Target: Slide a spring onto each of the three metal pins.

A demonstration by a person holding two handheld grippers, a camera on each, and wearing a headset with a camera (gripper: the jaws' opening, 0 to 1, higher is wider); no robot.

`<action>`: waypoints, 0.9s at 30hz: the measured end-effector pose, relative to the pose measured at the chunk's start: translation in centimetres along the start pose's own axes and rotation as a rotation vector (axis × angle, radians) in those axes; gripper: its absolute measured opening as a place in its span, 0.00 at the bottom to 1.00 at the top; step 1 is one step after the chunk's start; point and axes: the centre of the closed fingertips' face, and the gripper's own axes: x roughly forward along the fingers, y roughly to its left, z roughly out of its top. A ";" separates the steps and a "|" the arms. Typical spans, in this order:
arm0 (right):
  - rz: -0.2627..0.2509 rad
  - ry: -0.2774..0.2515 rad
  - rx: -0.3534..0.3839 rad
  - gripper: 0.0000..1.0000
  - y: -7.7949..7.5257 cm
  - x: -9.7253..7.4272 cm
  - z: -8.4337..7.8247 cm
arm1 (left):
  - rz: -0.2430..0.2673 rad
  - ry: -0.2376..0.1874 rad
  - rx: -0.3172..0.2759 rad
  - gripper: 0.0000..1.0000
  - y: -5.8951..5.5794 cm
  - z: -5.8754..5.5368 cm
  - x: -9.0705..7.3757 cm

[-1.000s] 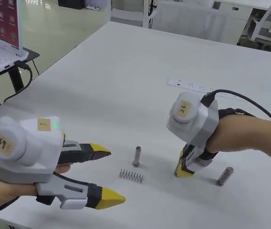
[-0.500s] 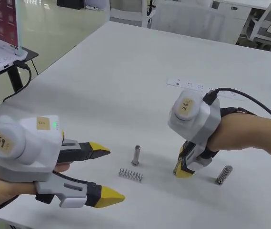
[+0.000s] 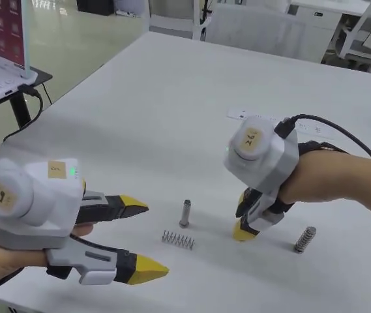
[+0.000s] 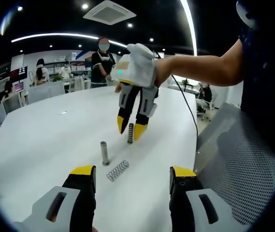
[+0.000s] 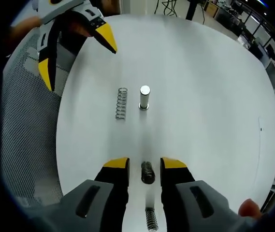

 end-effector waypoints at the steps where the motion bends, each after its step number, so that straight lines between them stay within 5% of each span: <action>1: -0.002 -0.001 -0.001 0.24 0.0 0.0 0.1 | 0.001 0.000 0.001 0.57 0.0 0.0 0.0; 27: 0.024 -0.036 -0.046 0.22 2.5 0.5 3.6 | 0.009 0.005 0.007 0.56 -0.1 -0.3 -0.7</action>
